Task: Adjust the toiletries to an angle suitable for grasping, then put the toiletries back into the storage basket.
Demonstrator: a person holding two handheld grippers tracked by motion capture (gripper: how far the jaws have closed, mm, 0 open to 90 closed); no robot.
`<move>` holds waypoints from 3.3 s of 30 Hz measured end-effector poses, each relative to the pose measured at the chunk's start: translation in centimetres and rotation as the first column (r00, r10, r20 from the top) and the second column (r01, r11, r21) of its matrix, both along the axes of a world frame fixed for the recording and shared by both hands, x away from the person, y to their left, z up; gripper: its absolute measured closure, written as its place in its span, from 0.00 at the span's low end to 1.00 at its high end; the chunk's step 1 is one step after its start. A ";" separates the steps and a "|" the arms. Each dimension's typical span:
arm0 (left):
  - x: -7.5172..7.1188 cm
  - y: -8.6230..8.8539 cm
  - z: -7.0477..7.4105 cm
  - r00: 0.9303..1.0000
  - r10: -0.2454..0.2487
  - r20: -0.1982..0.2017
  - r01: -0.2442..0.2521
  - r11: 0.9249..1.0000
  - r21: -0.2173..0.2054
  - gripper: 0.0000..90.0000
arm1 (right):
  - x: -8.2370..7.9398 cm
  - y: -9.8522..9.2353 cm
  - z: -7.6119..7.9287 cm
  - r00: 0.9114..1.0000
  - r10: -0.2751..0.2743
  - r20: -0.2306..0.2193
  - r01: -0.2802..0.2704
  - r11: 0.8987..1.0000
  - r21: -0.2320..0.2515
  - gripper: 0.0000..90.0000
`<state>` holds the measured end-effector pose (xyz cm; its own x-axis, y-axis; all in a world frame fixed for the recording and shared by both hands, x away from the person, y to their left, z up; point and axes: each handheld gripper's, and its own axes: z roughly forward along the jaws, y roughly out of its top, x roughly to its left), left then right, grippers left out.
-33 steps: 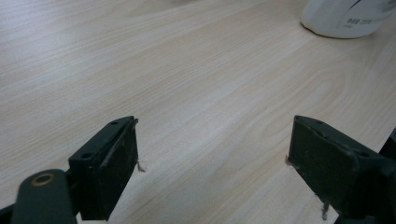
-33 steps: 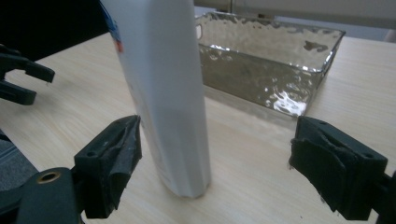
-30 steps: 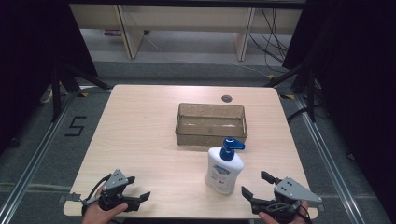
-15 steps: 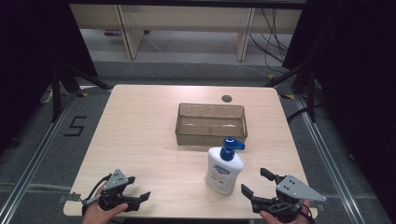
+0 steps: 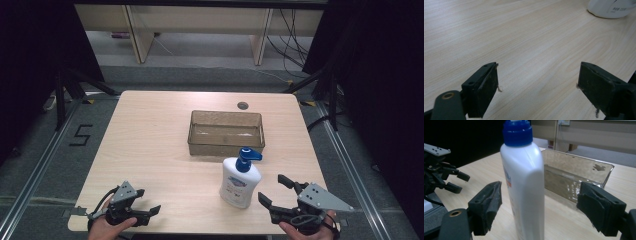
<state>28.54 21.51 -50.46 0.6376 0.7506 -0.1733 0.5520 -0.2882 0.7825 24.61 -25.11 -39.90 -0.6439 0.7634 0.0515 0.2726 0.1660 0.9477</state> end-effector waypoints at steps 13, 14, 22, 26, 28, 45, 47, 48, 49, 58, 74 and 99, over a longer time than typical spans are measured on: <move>0.0 0.1 0.0 1.000 -0.006 -0.003 0.006 1.000 0.006 0.18 | 0.2 0.9 1.0 0.999 0.016 0.032 -0.017 0.999 0.028 0.25; 0.0 0.0 0.0 1.000 -0.006 0.001 0.006 1.000 0.004 0.18 | 0.0 1.0 1.2 1.000 0.006 0.008 -0.006 1.000 0.025 0.25; 0.1 0.0 0.1 1.000 -0.003 -0.012 0.003 1.000 -0.002 0.18 | 1.2 2.1 1.9 0.998 0.042 0.049 -0.043 0.999 0.007 0.26; 0.0 0.0 0.1 1.000 -0.010 -0.005 0.010 1.000 -0.004 0.18 | 1.8 2.9 2.4 0.997 0.061 0.046 -0.061 0.998 -0.004 0.26; 0.0 0.0 0.1 1.000 -0.011 -0.006 0.011 1.000 -0.003 0.18 | 2.0 3.1 2.8 0.997 0.062 0.056 -0.061 0.998 -0.012 0.26; 0.0 -0.1 0.3 1.000 -0.014 -0.003 0.014 1.000 -0.010 0.18 | 3.8 4.0 3.5 0.993 0.085 0.081 -0.086 0.996 0.002 0.29; 0.0 -0.3 0.4 1.000 -0.015 0.000 0.015 1.000 -0.019 0.18 | 3.8 4.2 3.5 0.995 0.080 0.065 -0.080 0.997 0.005 0.29; 0.0 -0.3 0.4 1.000 -0.019 0.000 0.019 1.000 -0.022 0.18 | 4.0 4.2 3.6 0.994 0.078 0.074 -0.078 0.997 -0.002 0.29; 0.1 -0.4 0.4 1.000 -0.022 0.002 0.022 1.000 -0.022 0.18 | 4.1 4.3 3.5 0.993 0.087 0.075 -0.088 0.996 0.009 0.29; 0.7 -1.4 0.8 0.999 -0.044 0.014 0.044 0.999 -0.002 0.18 | 4.5 4.3 4.1 0.992 0.094 0.082 -0.094 0.996 -0.002 0.30; 0.5 -1.4 1.0 0.999 -0.051 0.019 0.051 0.999 0.003 0.18 | 5.0 4.7 3.8 0.990 0.117 0.082 -0.117 0.993 -0.002 0.41; -0.1 -0.8 1.0 0.998 -0.049 0.024 0.049 0.999 -0.001 0.18 | 6.0 5.5 3.3 0.981 0.161 0.111 -0.167 0.985 0.044 0.62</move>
